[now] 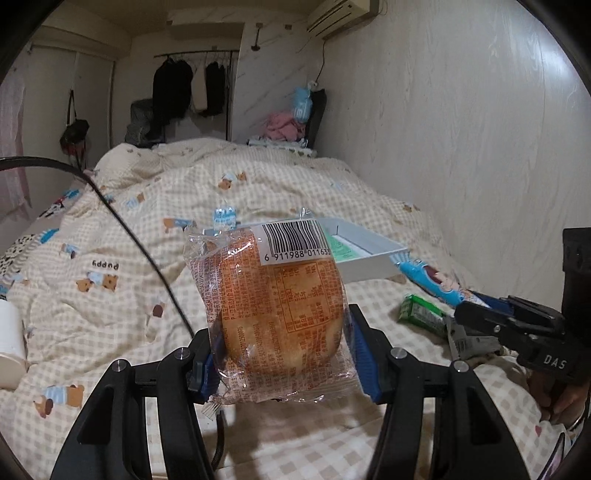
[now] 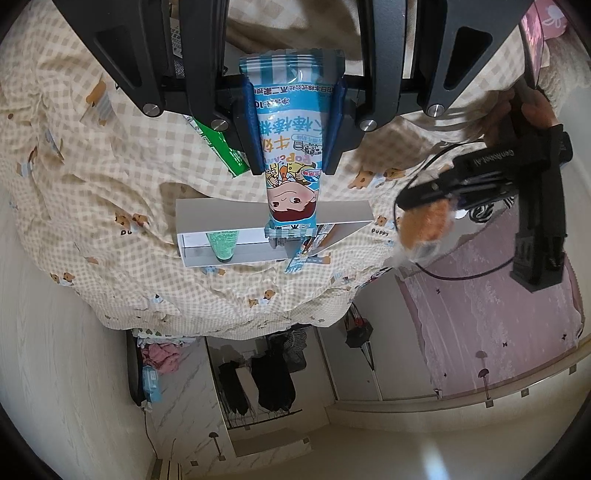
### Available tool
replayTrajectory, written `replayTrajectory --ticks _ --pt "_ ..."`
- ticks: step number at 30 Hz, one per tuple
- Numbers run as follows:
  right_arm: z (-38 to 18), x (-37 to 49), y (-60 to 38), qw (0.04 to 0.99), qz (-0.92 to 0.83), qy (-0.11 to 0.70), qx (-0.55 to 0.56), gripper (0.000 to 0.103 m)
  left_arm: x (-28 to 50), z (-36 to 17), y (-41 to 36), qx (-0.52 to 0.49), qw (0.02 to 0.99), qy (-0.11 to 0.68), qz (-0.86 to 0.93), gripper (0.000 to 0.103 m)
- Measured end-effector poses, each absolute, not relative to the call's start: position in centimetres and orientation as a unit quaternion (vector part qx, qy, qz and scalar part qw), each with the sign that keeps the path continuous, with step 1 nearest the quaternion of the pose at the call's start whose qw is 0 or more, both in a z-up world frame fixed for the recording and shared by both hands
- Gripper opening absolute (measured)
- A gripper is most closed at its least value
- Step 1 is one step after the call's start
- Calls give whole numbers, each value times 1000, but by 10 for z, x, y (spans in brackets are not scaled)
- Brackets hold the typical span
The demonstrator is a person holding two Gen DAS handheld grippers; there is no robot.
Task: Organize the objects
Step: 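Carry the bread bun pack and candy pack over the white box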
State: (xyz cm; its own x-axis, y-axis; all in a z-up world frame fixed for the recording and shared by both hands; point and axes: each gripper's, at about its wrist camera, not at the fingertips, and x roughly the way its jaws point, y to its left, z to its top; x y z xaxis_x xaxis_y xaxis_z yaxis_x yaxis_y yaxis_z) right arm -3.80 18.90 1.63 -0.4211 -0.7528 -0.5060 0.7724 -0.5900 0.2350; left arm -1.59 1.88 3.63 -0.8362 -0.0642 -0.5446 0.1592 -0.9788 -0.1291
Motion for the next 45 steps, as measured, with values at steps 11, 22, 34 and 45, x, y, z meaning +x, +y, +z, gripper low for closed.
replayTrajectory --ticks 11,22,34,45 --pt "17 -38 190 450 -843 14 294 33 -16 42 32 266 77 36 -960 63" --pt "17 -40 190 447 -842 8 301 33 -28 30 34 310 68 37 -948 63" --pt "17 -40 190 447 -842 7 302 33 -28 28 37 320 42 32 -946 63" --pt "76 -58 178 489 -822 -23 290 33 -23 88 29 256 78 9 -964 63"
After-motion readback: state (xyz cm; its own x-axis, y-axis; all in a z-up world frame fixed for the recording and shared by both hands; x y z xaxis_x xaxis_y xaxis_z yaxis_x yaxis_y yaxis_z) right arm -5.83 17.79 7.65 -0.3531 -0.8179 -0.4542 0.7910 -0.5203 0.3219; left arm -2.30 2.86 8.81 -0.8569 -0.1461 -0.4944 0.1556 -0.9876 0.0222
